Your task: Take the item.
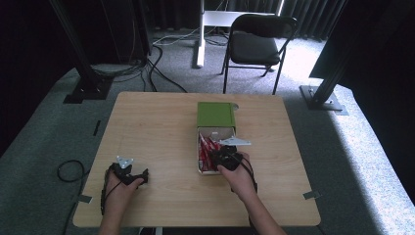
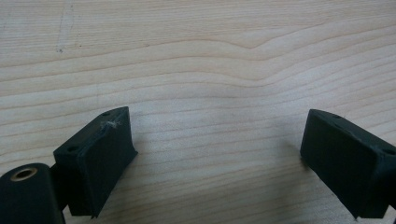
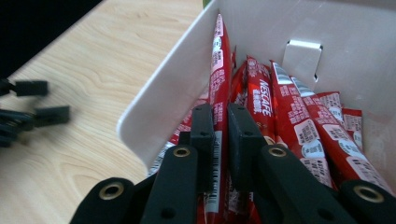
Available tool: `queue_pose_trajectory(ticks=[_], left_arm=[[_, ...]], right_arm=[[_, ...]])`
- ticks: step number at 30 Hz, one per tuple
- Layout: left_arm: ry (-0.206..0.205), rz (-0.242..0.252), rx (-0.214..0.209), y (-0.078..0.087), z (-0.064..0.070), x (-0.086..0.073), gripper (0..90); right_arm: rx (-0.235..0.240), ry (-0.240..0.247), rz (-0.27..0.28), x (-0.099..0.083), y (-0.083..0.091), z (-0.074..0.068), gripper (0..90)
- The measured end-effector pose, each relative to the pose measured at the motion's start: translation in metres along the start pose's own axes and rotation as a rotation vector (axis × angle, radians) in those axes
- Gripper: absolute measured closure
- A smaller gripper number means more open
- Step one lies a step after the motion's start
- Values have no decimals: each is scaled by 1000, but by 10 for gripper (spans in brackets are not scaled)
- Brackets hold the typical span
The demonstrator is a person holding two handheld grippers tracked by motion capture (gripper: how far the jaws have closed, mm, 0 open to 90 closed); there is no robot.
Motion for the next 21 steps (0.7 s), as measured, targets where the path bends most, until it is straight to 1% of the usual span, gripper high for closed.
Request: queue_pose_trajectory(ticks=[6, 11, 13, 21], left_arm=[[-1, -1, 0, 0, 0, 0, 103], [0, 0, 0, 0, 0, 0, 103], [-2, -1, 0, 0, 0, 0, 103], [-3, -1, 0, 0, 0, 0, 103]], right_arm=[[15, -11, 41, 9, 13, 0, 824], [28, -18, 57, 14, 20, 1, 824], [37, -30, 65, 16, 22, 3, 824], [25, -45, 105, 23, 32, 13, 824]])
Point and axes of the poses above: each handheld gripper's, and its own axes: y roughly backward along the jaws, x roughly out of its top, z roughly to its right, the point moved 4 cm from there along -y, roughly forward along the jaws, and after that the axes turned 4 degrees about y, right-handed, at the moved point
